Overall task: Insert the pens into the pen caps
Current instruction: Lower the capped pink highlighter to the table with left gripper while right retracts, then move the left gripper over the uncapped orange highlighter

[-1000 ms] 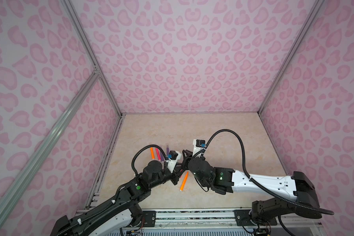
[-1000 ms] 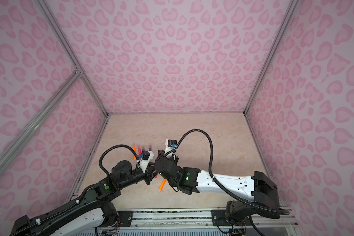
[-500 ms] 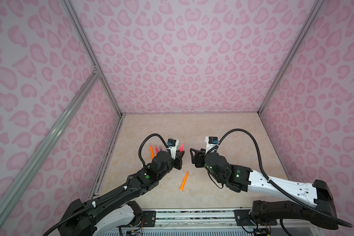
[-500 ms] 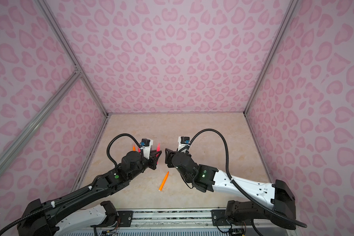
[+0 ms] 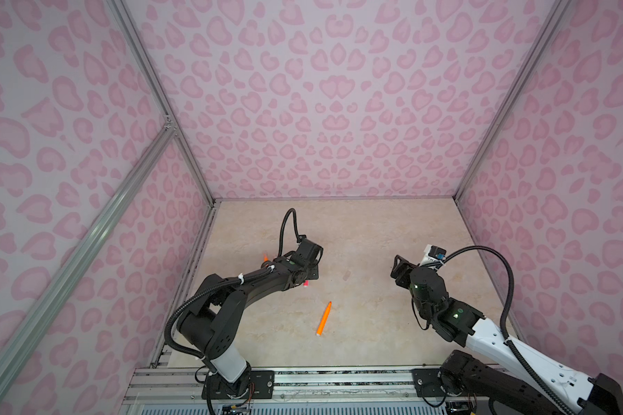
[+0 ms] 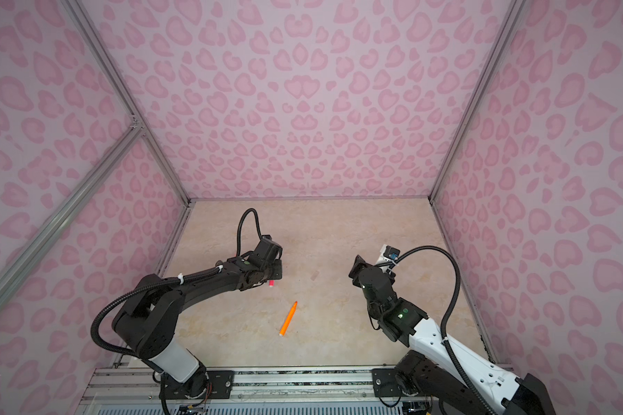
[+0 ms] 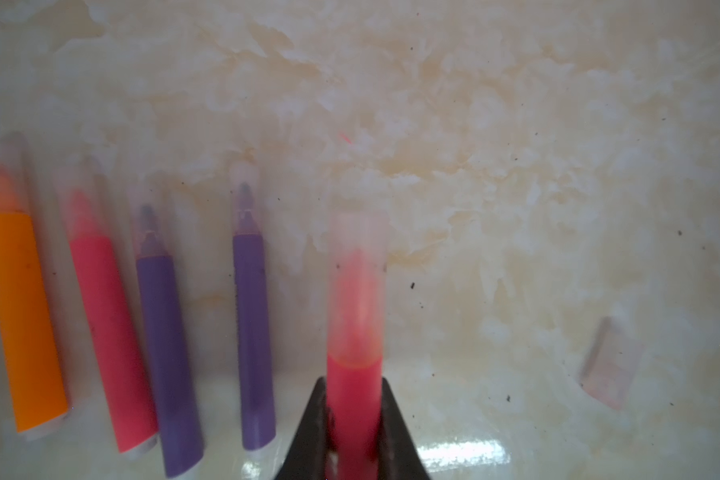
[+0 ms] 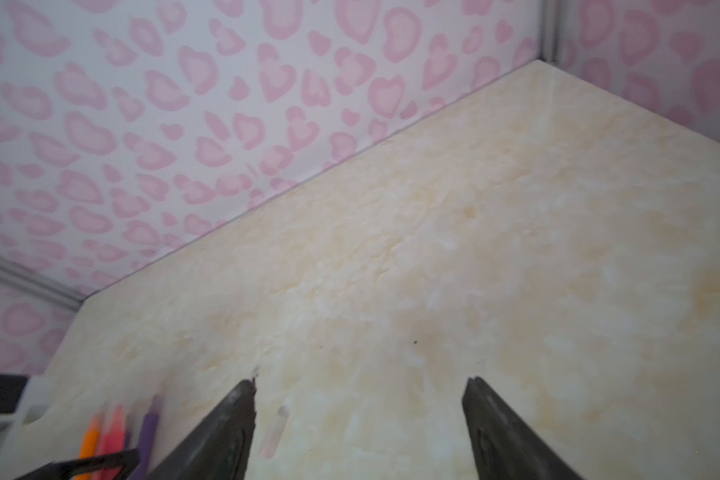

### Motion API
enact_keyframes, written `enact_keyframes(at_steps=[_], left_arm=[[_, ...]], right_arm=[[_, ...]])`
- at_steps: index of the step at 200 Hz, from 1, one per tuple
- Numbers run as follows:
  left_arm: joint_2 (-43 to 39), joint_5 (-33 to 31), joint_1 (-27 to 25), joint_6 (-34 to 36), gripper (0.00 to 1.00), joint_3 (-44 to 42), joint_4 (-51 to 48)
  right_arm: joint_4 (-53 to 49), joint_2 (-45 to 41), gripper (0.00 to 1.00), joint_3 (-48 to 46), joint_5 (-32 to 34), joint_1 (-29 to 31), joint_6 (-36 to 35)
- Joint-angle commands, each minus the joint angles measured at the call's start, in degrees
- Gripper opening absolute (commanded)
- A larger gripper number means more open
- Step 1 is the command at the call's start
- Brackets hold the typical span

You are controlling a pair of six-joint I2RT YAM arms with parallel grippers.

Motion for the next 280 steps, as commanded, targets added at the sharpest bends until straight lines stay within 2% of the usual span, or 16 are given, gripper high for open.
enact_keyframes(at_steps=[1, 20, 45, 83, 99, 134, 179, 218, 227, 231, 256, 280], left_arm=[[2.9, 0.8, 0.2, -0.7, 0.03, 2.8, -4.4], [5.3, 0.4, 0.4, 0.1, 0.03, 4.9, -6.3], [7.9, -0.4, 1.1, 0.4, 0.03, 7.1, -8.8], [10.9, 1.5, 2.5, 0.7, 0.03, 8.8, -10.8], [11.8, 1.6, 2.9, 0.7, 0.03, 9.3, -11.7], [13.3, 3.9, 3.3, 0.7, 0.03, 10.3, -12.2], [11.9, 4.3, 3.3, 1.4, 0.23, 9.7, -11.5], [9.0, 4.9, 3.2, 2.8, 0.35, 8.1, -10.2], [8.0, 5.6, 3.2, 3.1, 0.35, 7.5, -9.4], [7.5, 6.1, 3.2, 3.3, 0.40, 7.3, -9.1], [3.1, 6.8, 2.4, 4.6, 0.43, 5.2, -6.6], [-3.0, 3.6, 0.7, 6.2, 0.47, 2.8, -6.2]], right_arm=[[3.2, 2.5, 0.79, -1.7, -4.3, -8.3, -1.9], [2.8, 6.4, 0.79, -0.8, -4.8, -15.5, -3.1], [-1.6, 9.8, 0.82, 2.4, -1.4, -20.7, -3.3], [7.8, 14.7, 0.84, -2.5, 2.6, -22.5, -4.4], [5.4, 15.7, 0.84, -0.7, -2.6, -24.8, -4.0], [4.7, 16.6, 0.83, -0.4, -3.3, -25.3, -3.1], [4.0, 17.3, 0.83, 0.1, -2.9, -25.3, -2.6], [4.1, 17.4, 0.81, 0.0, -2.6, -25.3, -2.4], [4.2, 17.5, 0.81, 0.0, -2.5, -25.3, -2.4], [4.2, 17.5, 0.81, 0.1, -2.4, -25.3, -2.4], [4.2, 17.7, 0.80, 0.2, -2.3, -25.3, -2.4], [4.2, 17.5, 0.81, 0.0, -1.8, -25.3, -2.3]])
